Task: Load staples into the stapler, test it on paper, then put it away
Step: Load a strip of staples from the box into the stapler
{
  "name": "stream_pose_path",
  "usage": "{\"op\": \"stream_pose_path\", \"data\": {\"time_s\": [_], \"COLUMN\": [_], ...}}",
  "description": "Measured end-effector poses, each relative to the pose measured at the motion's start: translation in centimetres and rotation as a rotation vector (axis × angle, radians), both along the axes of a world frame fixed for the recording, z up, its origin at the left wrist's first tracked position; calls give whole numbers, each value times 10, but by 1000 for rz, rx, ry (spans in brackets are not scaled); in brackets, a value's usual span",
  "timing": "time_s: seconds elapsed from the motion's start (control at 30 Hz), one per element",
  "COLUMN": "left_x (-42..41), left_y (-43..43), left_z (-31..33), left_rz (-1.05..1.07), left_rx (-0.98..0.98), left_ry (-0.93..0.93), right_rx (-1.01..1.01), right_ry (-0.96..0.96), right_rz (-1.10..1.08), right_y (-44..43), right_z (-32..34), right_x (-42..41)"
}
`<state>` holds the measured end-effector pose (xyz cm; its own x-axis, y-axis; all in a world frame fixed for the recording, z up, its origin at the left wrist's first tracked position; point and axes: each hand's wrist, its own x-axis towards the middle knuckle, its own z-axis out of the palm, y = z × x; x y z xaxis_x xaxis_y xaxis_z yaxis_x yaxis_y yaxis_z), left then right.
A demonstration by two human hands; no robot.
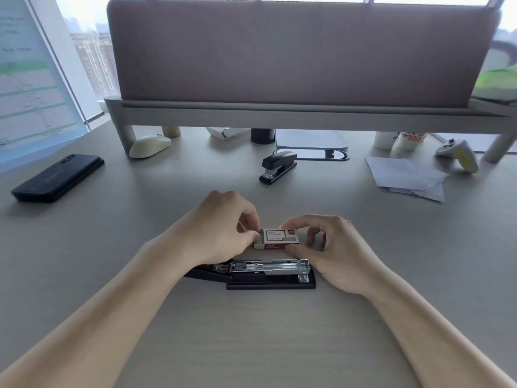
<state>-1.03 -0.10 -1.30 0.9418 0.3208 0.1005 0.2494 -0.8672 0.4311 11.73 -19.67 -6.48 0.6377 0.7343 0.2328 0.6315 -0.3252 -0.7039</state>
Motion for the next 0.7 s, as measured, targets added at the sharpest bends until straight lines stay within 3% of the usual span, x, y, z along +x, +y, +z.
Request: {"op": "stream_pose_path", "data": {"time_s": [0.7], "left_x": [1], "left_y": [-7], "left_z": [5], "left_rz": [73], "left_rx": [-22], "left_ry": [20], "right_rx": [-4], "right_ry": [7], "right_rz": [-10], "right_y": [0], "right_z": [1], "right_x": [-2]}}
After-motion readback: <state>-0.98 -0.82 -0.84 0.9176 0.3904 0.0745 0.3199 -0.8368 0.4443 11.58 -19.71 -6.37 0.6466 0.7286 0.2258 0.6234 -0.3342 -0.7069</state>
